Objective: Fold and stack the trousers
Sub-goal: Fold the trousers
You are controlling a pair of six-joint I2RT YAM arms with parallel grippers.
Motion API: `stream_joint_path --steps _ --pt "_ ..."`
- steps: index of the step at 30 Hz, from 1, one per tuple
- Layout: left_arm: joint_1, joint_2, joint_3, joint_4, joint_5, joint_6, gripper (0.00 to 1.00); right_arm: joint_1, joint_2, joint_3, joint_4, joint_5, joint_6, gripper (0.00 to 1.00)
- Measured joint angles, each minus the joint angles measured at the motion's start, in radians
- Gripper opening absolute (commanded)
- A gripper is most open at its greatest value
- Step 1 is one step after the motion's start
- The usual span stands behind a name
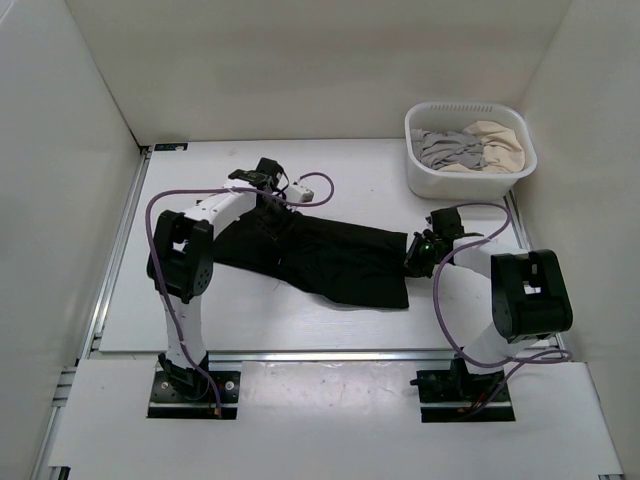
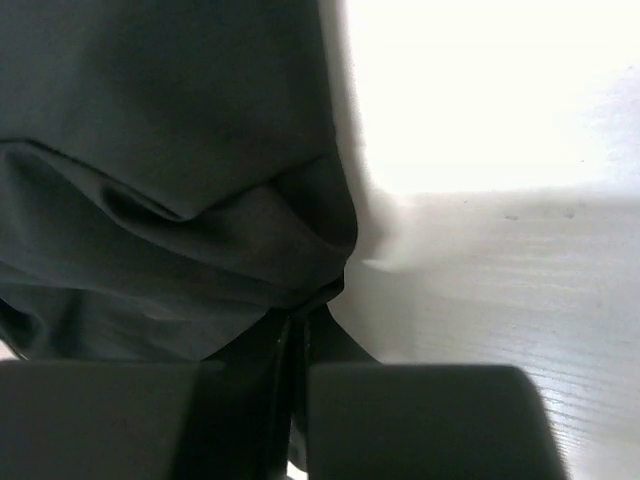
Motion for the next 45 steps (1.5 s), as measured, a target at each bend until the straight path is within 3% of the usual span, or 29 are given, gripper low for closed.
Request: stream_joint_path --steps 6,16,22,28,33,42,44,45 --pt "-0.004 0.001 0.001 0.005 -0.105 -0.018 0.99 -0.028 0.018 0.043 -0.076 -0.017 -0.018 0.0" --pt "0.105 -0.106 0.033 -0.011 -0.193 -0.026 1.0 -0.174 -0.045 0.291 -0.458 0.046 -0.106 0.0" --pt "0.17 -0.085 -0.008 -0.014 -0.28 -0.035 1.0 -0.234 -0.048 0.646 -0.811 0.211 -0.206 0.0" --pt "0.129 -0.011 -0.013 -0.027 -0.183 -0.06 1.0 -0.217 -0.002 1.051 -1.034 0.34 -0.257 0.0" --pt "0.045 0.029 0.01 -0.038 -0.067 -0.074 1.0 -0.011 0.146 1.237 -1.078 0.477 -0.183 0.0" --pt "-0.005 0.153 0.116 -0.064 0.053 -0.079 1.0 0.503 0.396 1.244 -1.051 0.661 0.091 0.0" --pt "-0.003 0.167 0.136 -0.075 0.06 -0.082 0.92 0.579 0.433 1.248 -1.016 0.69 0.134 0.0" --pt "-0.003 0.172 0.142 -0.076 0.06 -0.081 0.81 0.61 0.455 1.253 -0.999 0.703 0.151 0.0"
